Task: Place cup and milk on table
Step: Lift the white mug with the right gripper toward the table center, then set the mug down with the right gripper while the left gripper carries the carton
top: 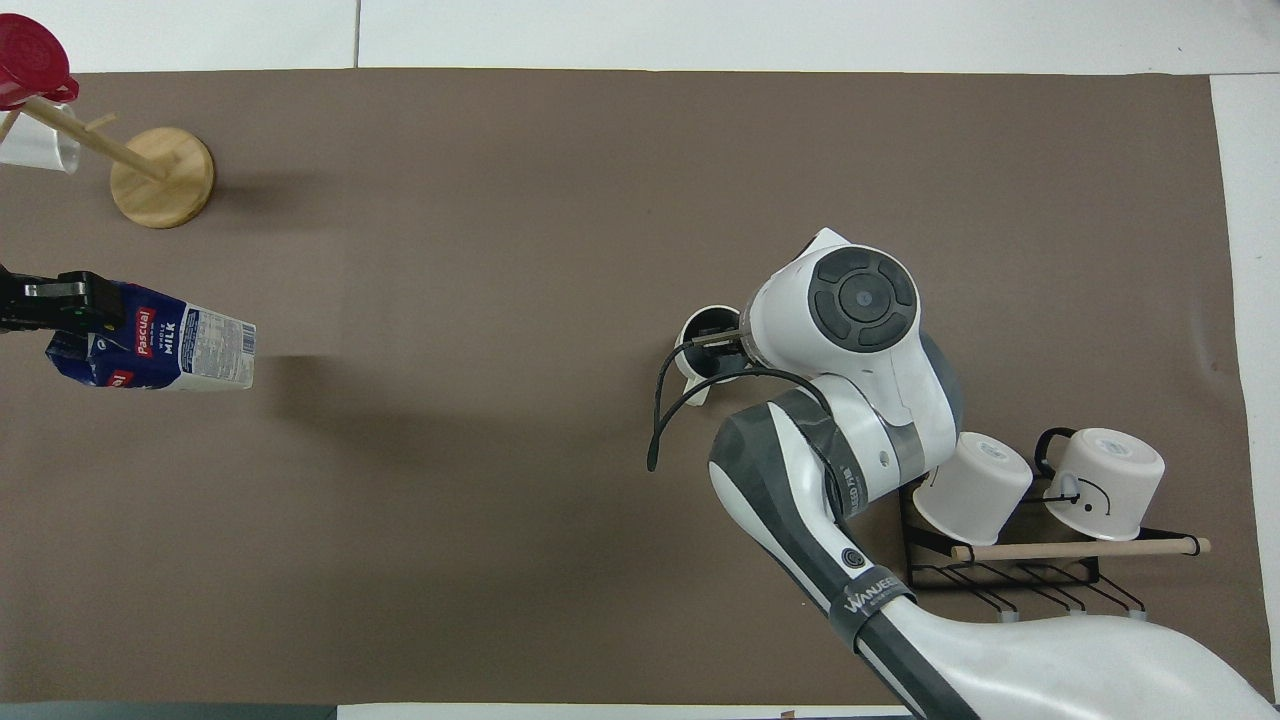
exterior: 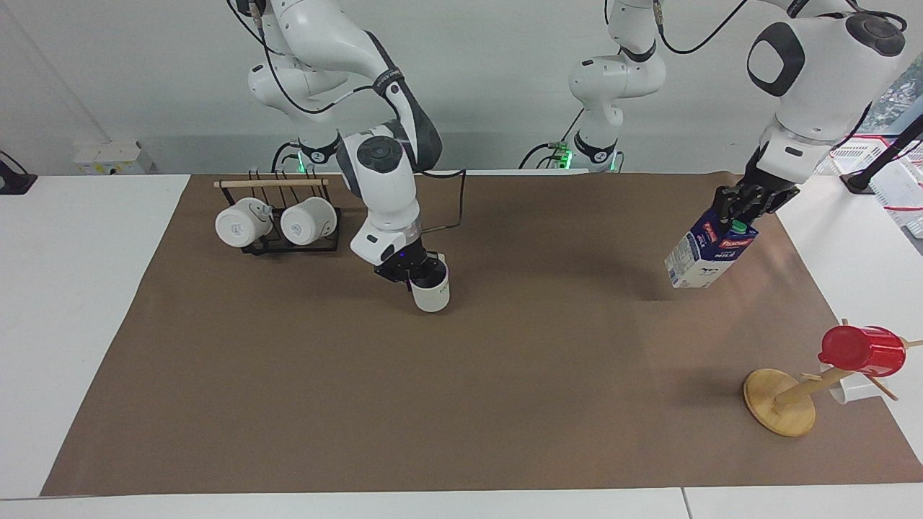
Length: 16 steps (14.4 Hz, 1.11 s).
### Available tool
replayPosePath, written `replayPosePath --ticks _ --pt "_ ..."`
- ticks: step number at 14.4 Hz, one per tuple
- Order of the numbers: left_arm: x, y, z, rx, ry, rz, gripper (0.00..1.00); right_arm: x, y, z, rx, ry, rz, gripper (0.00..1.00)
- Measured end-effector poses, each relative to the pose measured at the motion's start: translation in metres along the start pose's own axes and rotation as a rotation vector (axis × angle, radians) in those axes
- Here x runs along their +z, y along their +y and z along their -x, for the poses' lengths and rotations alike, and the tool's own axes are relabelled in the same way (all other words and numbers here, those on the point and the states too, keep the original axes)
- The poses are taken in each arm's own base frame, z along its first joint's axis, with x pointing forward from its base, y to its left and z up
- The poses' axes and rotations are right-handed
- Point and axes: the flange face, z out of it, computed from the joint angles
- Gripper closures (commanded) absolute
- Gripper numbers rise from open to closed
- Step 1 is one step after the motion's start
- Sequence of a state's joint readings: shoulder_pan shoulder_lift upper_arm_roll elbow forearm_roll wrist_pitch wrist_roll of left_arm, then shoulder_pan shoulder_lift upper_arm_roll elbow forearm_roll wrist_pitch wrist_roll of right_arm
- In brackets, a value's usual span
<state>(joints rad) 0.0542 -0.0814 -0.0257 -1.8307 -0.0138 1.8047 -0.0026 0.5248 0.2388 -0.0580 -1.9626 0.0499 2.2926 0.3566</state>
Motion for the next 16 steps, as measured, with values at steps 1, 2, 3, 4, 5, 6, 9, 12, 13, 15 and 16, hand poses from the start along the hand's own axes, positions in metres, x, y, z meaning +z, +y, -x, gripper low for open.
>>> replayPosePath --ticks 1,2,3,4,5,6,9,12,13,15,16 --pt "0.000 0.000 0.001 0.001 -0.006 0.000 1.00 0.005 -0.006 0.002 0.003 0.002 0.000 1.00" --pt "0.000 0.001 0.001 0.001 -0.010 0.000 1.00 0.010 -0.011 0.003 0.003 0.004 0.002 1.00" --pt "0.000 0.001 0.001 0.002 -0.012 0.000 1.00 0.015 -0.014 0.003 0.002 0.006 0.004 1.00" --pt "0.000 0.001 0.001 0.002 -0.013 0.000 1.00 0.020 -0.015 0.003 0.001 0.008 0.005 0.44" --pt "0.000 0.001 0.001 0.003 -0.012 0.000 1.00 0.024 -0.014 0.003 0.002 0.005 0.008 0.00" --pt "-0.002 0.001 0.001 0.003 -0.008 0.000 1.00 0.024 -0.013 0.002 0.004 0.008 0.008 0.00" --pt "-0.008 0.003 0.000 0.007 -0.003 0.000 1.00 0.011 -0.005 -0.006 0.021 0.033 0.000 0.00" --pt "-0.010 0.022 -0.001 0.042 -0.005 -0.001 1.00 -0.048 0.030 -0.022 0.082 0.049 -0.004 0.00" --pt "-0.008 0.040 -0.002 0.053 -0.008 -0.005 1.00 -0.073 0.047 -0.027 0.111 0.048 -0.002 0.00" --pt "-0.001 0.090 -0.003 0.039 -0.009 -0.007 1.00 -0.122 0.083 -0.032 0.169 0.037 0.005 0.00" --pt "0.003 0.118 -0.002 0.031 -0.006 -0.005 1.00 -0.140 0.099 -0.032 0.192 0.029 0.011 0.00"
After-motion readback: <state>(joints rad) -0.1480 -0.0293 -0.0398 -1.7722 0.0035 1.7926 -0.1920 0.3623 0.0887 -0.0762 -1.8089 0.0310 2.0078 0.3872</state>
